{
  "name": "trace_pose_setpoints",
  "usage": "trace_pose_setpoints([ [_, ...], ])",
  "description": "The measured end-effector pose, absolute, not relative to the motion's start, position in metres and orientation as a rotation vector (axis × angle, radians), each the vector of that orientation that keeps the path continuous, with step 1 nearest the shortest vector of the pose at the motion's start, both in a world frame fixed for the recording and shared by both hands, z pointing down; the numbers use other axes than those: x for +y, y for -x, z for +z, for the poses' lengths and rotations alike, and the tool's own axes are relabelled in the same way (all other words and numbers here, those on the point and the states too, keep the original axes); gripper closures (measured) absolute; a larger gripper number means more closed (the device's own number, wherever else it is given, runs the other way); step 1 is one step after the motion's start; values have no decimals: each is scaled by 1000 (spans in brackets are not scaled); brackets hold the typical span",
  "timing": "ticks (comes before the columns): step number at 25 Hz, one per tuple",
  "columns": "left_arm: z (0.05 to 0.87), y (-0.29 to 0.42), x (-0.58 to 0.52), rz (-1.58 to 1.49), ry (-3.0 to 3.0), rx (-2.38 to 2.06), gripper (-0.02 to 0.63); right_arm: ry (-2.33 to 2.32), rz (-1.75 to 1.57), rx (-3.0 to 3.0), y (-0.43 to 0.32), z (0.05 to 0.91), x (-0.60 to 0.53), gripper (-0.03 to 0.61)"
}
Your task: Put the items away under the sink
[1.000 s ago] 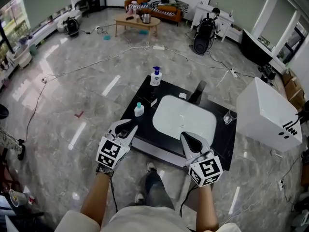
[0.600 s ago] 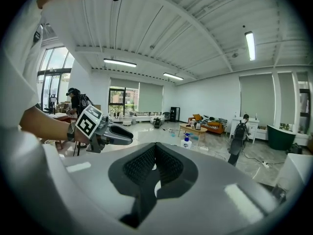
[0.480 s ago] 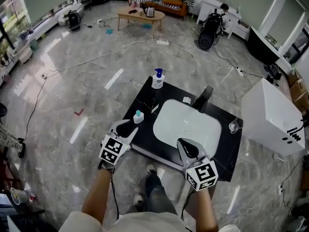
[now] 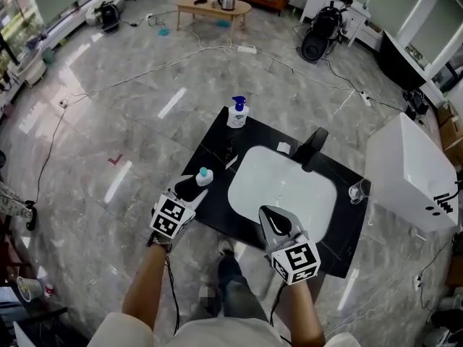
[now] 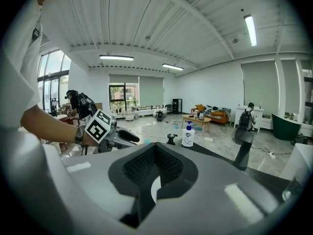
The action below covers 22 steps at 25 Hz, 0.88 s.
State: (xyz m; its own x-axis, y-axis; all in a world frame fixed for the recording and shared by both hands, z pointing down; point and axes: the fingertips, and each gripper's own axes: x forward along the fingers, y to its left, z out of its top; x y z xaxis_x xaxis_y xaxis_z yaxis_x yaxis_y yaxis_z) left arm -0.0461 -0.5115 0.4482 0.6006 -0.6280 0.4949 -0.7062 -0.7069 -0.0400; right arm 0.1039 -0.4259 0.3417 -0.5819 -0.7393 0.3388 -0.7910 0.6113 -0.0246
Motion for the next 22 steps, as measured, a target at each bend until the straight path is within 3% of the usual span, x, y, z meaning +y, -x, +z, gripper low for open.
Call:
trace_pose_setpoints([
  [11, 499, 44, -545, 804, -2643, -1057, 374, -1216, 297, -2504, -110, 371, -447, 571],
  [22, 531, 36, -561, 794, -2592, -1005, 373, -1217, 355, -2471, -116, 394, -453, 571],
])
